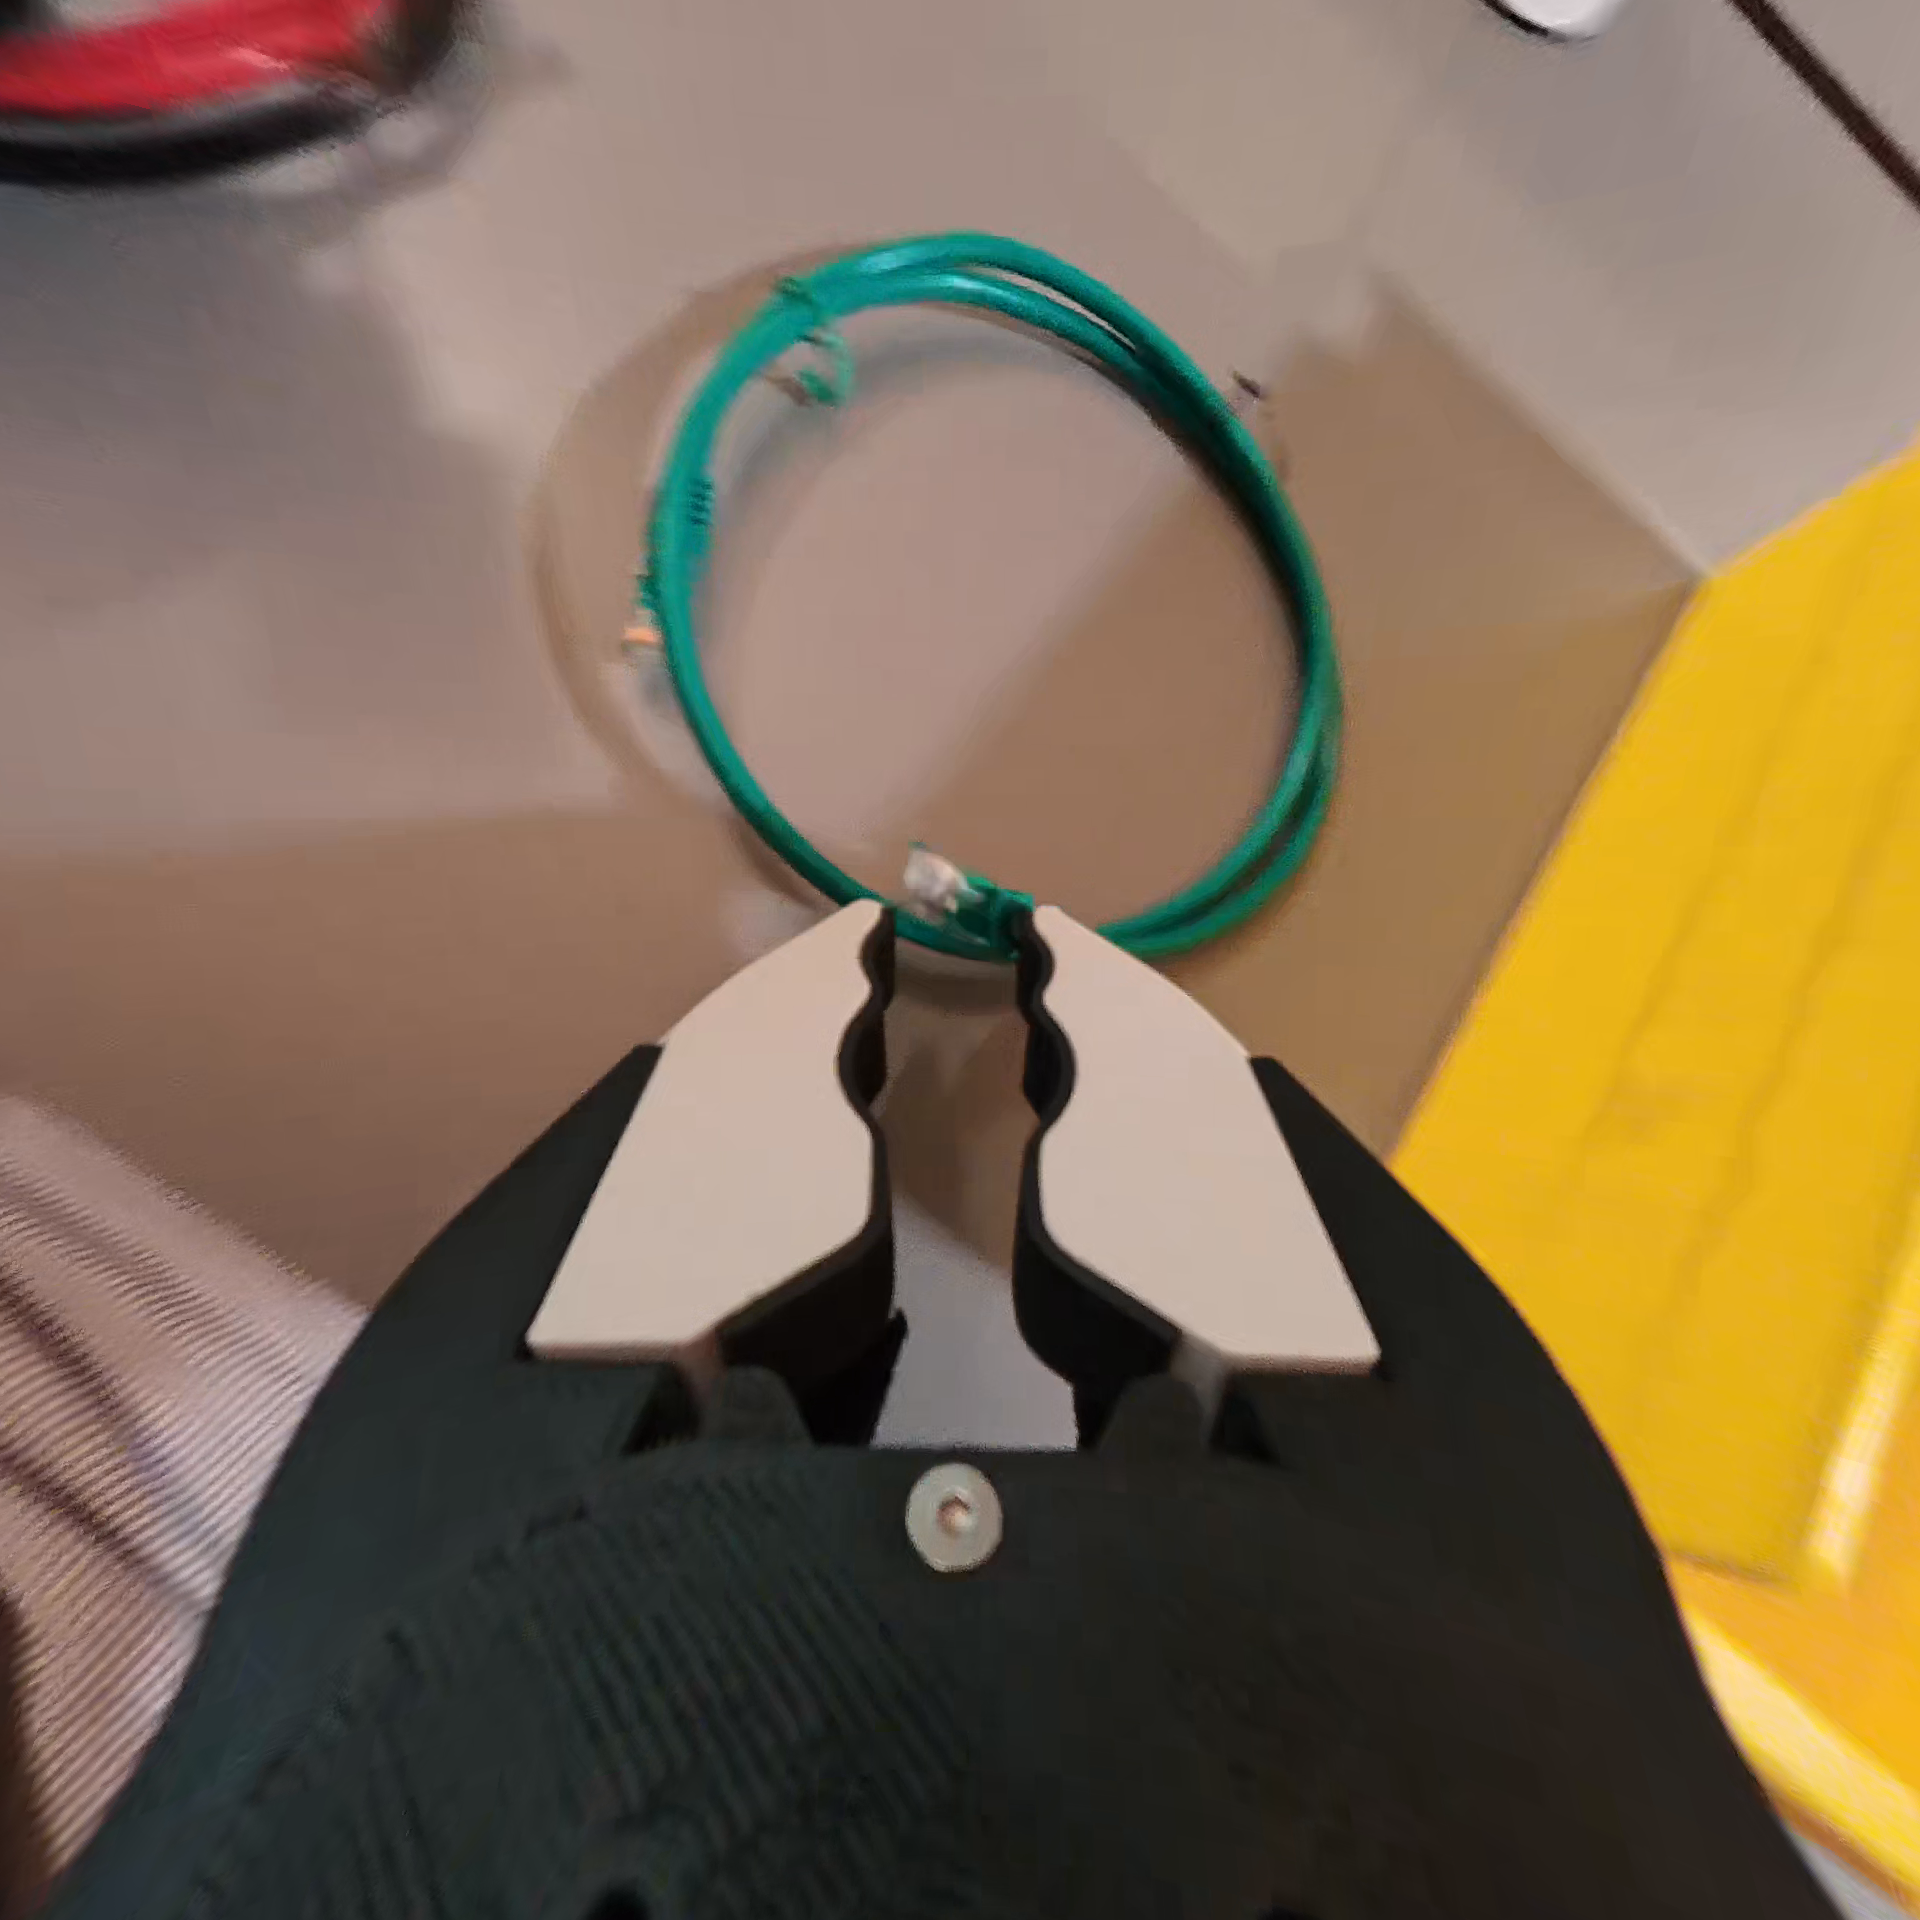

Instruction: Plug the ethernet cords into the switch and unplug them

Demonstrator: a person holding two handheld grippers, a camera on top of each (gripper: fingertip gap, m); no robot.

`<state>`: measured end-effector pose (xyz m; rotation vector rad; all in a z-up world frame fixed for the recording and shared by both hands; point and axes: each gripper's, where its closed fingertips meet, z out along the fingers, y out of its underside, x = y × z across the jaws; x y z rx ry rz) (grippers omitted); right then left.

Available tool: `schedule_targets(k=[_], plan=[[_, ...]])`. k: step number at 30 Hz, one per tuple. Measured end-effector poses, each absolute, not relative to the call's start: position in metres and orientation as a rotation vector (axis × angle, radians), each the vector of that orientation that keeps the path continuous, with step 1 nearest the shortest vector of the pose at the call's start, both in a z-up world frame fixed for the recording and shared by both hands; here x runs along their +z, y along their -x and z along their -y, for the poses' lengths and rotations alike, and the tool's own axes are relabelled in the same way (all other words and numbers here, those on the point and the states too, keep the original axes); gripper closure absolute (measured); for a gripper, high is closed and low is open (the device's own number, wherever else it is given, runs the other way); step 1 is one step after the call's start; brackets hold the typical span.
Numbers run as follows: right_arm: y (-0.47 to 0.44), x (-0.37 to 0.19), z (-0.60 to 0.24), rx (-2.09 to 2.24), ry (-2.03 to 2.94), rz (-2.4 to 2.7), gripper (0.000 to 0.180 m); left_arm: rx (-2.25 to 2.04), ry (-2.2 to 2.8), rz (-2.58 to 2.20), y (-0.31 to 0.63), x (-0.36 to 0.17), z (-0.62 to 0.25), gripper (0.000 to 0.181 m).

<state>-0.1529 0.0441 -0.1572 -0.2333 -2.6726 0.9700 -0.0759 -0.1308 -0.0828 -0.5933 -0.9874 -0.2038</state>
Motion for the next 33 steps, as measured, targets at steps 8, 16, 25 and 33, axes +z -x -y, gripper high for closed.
schedule_targets(k=[8,16,25,33], plan=[[0.096,-0.125,-0.011,1.374,-0.102,2.708,0.148,-0.206,0.593,0.986,0.076,-0.083,0.131,0.154],[0.093,-0.158,-0.019,1.309,-0.294,2.802,0.144,-0.208,0.595,0.987,0.076,-0.083,0.131,0.154],[0.076,-0.171,-0.004,1.266,-0.417,2.764,0.17,-0.191,0.623,1.002,0.077,-0.085,0.126,0.154],[0.069,-0.145,0.029,1.356,-0.22,2.596,0.17,0.047,0.589,1.12,0.078,-0.088,0.133,0.155]])
